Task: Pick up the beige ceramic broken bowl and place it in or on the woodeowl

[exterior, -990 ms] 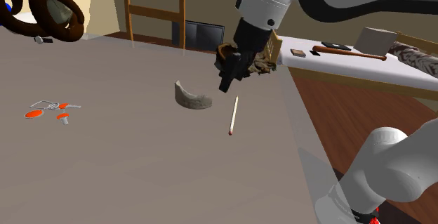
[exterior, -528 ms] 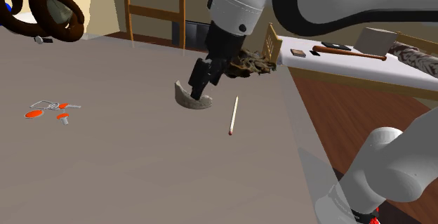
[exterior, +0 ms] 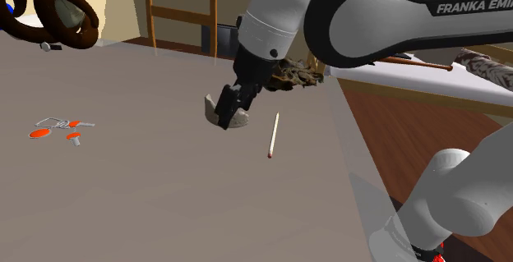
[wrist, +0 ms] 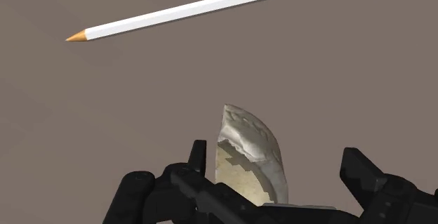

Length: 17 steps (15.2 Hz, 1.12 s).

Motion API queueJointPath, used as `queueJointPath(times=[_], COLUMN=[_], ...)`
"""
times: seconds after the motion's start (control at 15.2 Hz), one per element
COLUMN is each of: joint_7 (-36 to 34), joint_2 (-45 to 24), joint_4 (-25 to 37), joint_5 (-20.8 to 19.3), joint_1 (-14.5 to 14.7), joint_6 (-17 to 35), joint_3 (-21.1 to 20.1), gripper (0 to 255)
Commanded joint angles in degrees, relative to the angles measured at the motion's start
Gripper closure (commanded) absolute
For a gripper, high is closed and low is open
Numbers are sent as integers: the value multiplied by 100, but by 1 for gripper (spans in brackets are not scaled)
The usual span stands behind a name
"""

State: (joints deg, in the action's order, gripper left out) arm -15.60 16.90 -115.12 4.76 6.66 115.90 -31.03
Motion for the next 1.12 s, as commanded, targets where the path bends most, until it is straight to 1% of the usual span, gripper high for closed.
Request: queueJointPath(times=[0.0, 0.33, 0.4, 0.99, 1.06], joint_7=[-5, -5, -5, -5, -3], joint_2=[-4, -4, -4, -4, -6], joint_4=[-8, -8, -8, -8, 70], joint_5=[-2, -2, -2, -2, -6], joint_1=[1, 1, 1, 1, -2], joint_6=[14, 13, 13, 14, -62], joint_3=[-5, -5, -5, -5, 1], gripper=[0, 0, 255, 255, 255])
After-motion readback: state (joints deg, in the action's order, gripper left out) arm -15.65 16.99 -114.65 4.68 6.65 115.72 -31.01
